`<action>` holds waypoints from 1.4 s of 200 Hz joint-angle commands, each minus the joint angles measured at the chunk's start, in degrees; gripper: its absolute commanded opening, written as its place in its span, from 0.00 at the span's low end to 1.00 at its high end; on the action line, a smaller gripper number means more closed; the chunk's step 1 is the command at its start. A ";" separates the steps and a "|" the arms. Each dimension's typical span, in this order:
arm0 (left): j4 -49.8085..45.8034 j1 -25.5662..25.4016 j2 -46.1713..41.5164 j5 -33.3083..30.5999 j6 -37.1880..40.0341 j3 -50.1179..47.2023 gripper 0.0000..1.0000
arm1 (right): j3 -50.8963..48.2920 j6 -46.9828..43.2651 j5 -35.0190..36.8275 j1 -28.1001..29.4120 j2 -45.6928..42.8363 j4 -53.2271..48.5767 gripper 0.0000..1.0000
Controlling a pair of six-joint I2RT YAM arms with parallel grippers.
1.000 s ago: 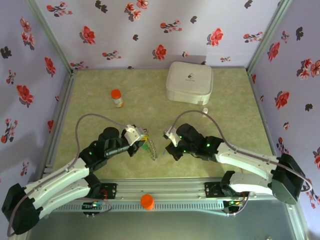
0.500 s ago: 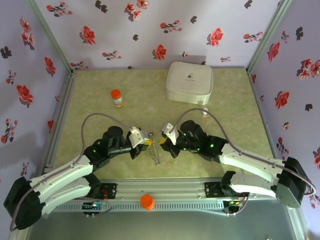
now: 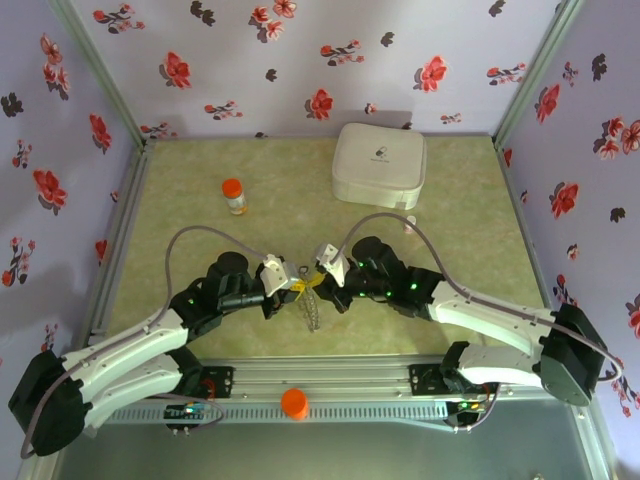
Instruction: Put the keys on the keyring
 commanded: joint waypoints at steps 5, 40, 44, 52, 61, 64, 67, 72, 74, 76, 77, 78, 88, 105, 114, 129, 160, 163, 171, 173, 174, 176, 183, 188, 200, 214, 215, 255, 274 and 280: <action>3.50 -0.55 0.11 1.40 1.03 1.09 0.00 | 2.07 -0.02 0.75 -0.05 0.60 1.81 0.00; 3.41 -0.53 -0.14 1.58 0.98 1.02 0.00 | 2.03 1.09 2.64 -0.01 0.81 2.66 0.00; 3.41 -0.57 -0.08 1.60 1.03 0.90 0.00 | 1.98 1.17 2.92 -0.06 0.93 2.71 0.00; 3.41 -0.61 -0.07 1.61 1.06 0.92 0.00 | 2.11 1.43 3.55 -0.01 1.00 2.69 0.00; 3.41 -0.61 -0.16 1.57 1.11 0.93 0.00 | 2.16 1.82 4.36 -0.07 1.16 2.48 0.00; 3.41 -0.61 -0.20 1.69 1.12 0.87 0.00 | 2.16 1.92 4.54 -0.02 1.10 2.47 0.00; 3.41 -0.61 -0.16 1.71 1.14 0.85 0.00 | 2.16 2.04 4.71 -0.01 1.09 2.47 0.00; 3.41 -0.59 -0.27 1.63 1.20 0.84 0.00 | 2.16 2.24 5.00 -0.07 1.01 2.48 0.00; 3.34 -0.61 -0.25 1.62 1.21 0.84 0.00 | 2.16 2.33 5.04 -0.04 1.00 2.53 0.00; 3.33 -0.61 -0.25 1.65 1.26 0.84 0.00 | 2.16 2.47 5.11 -0.04 1.00 2.59 0.00; 3.32 -0.61 -0.20 1.63 1.30 0.84 0.00 | 2.16 2.50 5.13 -0.02 1.00 2.66 0.00; 3.23 -0.61 -0.27 1.67 1.32 0.84 0.00 | 2.21 2.52 5.13 -0.01 1.00 2.65 0.00; 3.07 -0.62 -0.25 1.71 1.32 0.84 0.00 | 2.10 2.95 5.06 -0.04 0.98 2.88 0.00; 2.97 -0.61 -0.24 1.59 1.44 0.84 0.00 | 1.89 3.63 5.33 -0.07 0.75 3.34 0.00; 2.88 -0.61 -0.25 1.64 1.42 0.80 0.00 | 1.84 3.91 5.55 -0.05 0.65 3.43 0.00; 2.80 -0.60 -0.25 1.65 1.54 0.84 0.00 | 1.90 4.03 6.17 -0.06 0.65 3.18 0.00; 2.55 -0.66 -0.30 1.67 2.19 0.97 0.00 | 2.08 4.78 8.31 -0.07 0.75 2.36 0.00; 2.53 -0.66 -0.25 1.57 2.34 0.98 0.00 | 2.19 4.82 8.45 -0.07 0.78 2.30 0.00; 2.45 -0.62 -0.24 1.62 2.62 1.02 0.00 | 2.31 5.20 8.85 -0.04 0.84 1.96 0.00; 2.44 -0.62 -0.24 1.62 2.71 1.02 0.00 | 2.33 5.25 8.84 -0.06 0.87 1.88 0.00; 2.40 -0.66 -0.24 1.58 2.77 1.02 0.00 | 2.33 5.26 8.83 -0.07 0.85 1.86 0.00; 2.37 -0.65 -0.29 1.61 2.86 1.02 0.00 | 2.40 5.26 8.83 -0.09 0.89 1.79 0.00; 2.35 -0.69 -0.25 1.55 3.30 1.01 0.00 | 2.51 5.56 8.99 -0.09 0.92 1.66 0.00; 2.35 -0.62 -0.31 1.45 3.67 0.95 0.00 | 2.51 5.76 9.07 -0.07 0.98 1.58 0.00; 2.41 -0.68 -0.27 1.42 4.80 1.02 0.00 | 2.56 6.13 9.27 -0.06 1.00 1.31 0.00; 2.10 -0.66 -0.49 0.82 6.51 0.85 0.00 | 2.60 6.49 9.53 -0.05 1.22 1.14 0.00; 2.05 -0.68 -0.50 0.70 6.65 0.80 0.00 | 2.56 6.54 9.53 -0.03 1.24 1.10 0.00; 2.91 -0.70 -2.59 -0.49 11.07 -0.45 0.00 | 2.86 7.09 10.53 -0.05 1.94 0.10 0.00; 3.78 -0.77 -3.73 -0.49 12.46 -1.21 0.00 | 3.19 7.20 10.98 -0.04 2.22 -0.38 0.00; 3.96 -0.79 -4.05 -0.52 12.80 -1.34 0.00 | 3.39 7.20 11.09 -0.07 2.32 -0.59 0.00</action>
